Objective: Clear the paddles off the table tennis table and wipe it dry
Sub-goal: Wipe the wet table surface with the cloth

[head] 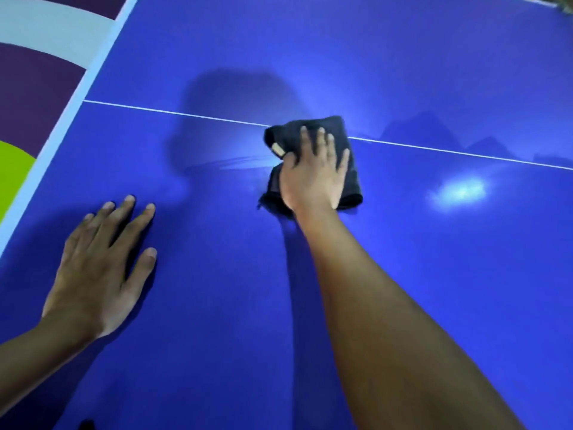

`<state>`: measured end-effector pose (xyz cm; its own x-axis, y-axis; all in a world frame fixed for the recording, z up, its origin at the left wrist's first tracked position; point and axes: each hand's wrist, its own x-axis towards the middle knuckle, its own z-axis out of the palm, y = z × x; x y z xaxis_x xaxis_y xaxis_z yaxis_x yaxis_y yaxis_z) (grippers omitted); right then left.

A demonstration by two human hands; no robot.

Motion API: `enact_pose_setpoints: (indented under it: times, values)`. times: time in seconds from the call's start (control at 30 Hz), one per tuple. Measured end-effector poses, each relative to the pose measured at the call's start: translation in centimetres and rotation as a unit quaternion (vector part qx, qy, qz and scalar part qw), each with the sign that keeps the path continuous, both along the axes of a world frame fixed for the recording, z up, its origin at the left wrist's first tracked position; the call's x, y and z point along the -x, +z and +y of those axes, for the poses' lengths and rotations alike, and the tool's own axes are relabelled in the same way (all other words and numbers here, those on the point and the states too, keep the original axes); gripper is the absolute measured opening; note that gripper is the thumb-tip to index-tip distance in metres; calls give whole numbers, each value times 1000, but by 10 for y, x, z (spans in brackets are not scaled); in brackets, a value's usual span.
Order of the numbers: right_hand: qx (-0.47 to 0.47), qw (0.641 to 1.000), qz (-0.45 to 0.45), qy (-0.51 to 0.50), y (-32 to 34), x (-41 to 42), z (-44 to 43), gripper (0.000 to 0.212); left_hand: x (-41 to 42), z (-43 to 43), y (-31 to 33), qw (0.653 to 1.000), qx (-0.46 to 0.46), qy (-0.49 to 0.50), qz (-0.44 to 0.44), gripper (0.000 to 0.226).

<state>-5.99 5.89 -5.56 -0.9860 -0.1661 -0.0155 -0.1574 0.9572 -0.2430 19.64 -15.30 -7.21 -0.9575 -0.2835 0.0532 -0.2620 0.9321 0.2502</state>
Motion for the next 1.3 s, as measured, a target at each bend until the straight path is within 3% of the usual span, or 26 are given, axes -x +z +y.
enact_pose_setpoints:
  times: [0.13,0.2,0.27,0.37,0.5,0.67,0.87,1.03,1.17,1.3]
  values:
    - [15,974,-2,225,-1,-52,-71,61,-2,1,2,1000,2,-2,-3,64]
    - [28,966,-16,258,-2,-56,-68,60,-2,0,4,1000,-3,-1,-1,63]
    - [34,978,-8,205,-3,-38,-40,60,-1,1,5,1000,-8,0,-1,62]
    - [3,999,42,29,-5,7,36,60,-2,2,5,1000,-9,5,-9,63]
    - [4,988,28,-149,2,49,138,61,0,5,8,1000,-2,15,-23,64]
    - [18,980,7,-199,5,43,128,67,-3,7,5,1000,-3,10,-10,63]
    - [-3,999,13,-49,-5,-13,-11,61,-9,-4,11,993,-118,-2,27,62]
    - [7,993,62,102,-10,-76,-156,66,-54,-43,17,1000,-25,-3,1,58]
    - [45,949,51,309,-14,-166,-250,63,-107,-85,24,999,-36,21,-4,53]
    - [52,890,28,453,-14,-193,-256,60,-144,-101,17,998,-65,0,2,52]
